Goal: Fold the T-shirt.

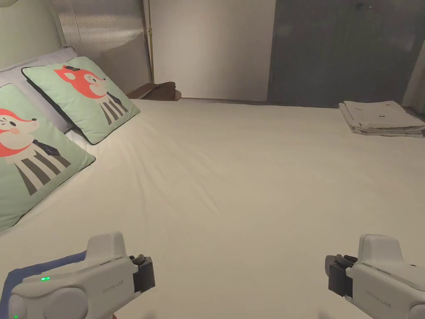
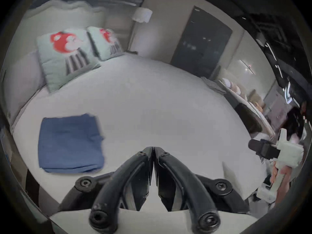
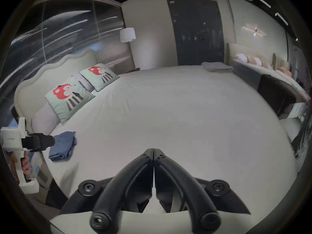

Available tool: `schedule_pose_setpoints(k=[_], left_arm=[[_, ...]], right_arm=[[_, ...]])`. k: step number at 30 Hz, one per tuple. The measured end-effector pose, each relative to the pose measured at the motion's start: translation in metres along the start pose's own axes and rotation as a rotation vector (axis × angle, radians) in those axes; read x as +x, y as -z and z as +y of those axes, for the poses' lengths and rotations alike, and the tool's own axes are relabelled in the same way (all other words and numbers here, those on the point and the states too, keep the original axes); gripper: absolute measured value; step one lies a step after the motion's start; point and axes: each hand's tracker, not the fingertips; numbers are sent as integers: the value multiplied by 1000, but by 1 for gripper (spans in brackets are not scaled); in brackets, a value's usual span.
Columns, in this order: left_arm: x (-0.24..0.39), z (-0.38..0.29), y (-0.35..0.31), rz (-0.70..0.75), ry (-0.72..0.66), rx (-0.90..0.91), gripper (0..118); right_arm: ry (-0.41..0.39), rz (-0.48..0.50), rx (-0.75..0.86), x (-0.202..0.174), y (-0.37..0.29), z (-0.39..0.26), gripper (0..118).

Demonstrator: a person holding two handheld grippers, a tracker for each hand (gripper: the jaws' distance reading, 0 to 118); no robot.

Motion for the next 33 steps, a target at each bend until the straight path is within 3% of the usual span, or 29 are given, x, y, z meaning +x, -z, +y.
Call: schedule_pose_setpoints(k=[4, 9, 16, 20, 33], left_arm=[[65, 8, 11, -27, 69, 111, 0], [133, 29, 1, 43, 171, 350, 0], [174, 38, -25, 110, 242, 702, 0], [182, 37, -27, 140, 275, 757, 0], [177, 36, -28, 139, 251, 750, 0]], right_arm=[[-27, -73, 99, 17, -19, 10, 0], [-91, -186, 288, 29, -49, 34, 0], [-134, -274, 583, 33, -84, 61, 0], [-162, -303, 681, 32, -86, 64, 0], [-177, -293, 678, 21, -91, 64, 0]])
